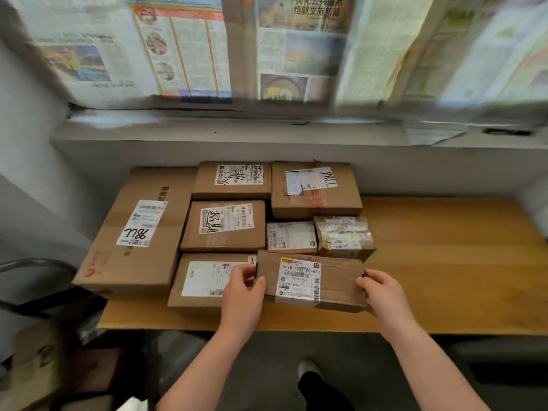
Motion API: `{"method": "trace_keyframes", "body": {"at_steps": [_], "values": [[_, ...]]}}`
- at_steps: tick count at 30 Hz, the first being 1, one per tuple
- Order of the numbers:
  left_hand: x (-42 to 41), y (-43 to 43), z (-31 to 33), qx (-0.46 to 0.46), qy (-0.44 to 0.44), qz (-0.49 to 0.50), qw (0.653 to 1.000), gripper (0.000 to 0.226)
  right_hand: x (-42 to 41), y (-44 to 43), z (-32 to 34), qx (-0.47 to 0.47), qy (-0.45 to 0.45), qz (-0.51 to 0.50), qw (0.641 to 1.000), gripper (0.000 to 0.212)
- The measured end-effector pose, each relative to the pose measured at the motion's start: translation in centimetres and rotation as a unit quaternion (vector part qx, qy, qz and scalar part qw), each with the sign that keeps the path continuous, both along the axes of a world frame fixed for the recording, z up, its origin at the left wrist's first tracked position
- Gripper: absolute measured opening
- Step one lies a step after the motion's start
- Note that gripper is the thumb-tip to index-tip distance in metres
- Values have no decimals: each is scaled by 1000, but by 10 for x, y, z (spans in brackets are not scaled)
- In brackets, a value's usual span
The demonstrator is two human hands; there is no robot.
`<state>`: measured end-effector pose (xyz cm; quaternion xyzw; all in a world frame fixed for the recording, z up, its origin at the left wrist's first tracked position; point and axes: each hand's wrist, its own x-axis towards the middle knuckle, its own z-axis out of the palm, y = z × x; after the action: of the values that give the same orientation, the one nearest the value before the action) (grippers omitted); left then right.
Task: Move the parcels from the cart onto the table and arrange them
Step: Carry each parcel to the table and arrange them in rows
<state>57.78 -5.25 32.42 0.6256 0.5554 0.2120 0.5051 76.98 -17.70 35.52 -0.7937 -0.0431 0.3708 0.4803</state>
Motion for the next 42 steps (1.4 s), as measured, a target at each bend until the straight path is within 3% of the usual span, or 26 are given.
{"method": "trace_keyframes", "body": {"at_steps": [9,17,23,31,36,42], "values": [[57,-26,-32,4,93,64,994,46,71,22,-45,-63,89,86,990,28],[73,-30,-56,-31,100,115,988,54,78,30,-79,-62,150,111,980,33],[83,-35,-70,-9,138,102,985,52,80,38,-94,-65,135,121,981,41],[80,-48,-91,62,150,82,983,52,78,42,-104,-63,118,92,987,33],[74,-53,-100,133,163,61,976,42,76,43,-107,-82,83,101,988,10],[69,-55,-102,170,166,46,970,36,71,41,-108,-96,27,107,989,13]]}}
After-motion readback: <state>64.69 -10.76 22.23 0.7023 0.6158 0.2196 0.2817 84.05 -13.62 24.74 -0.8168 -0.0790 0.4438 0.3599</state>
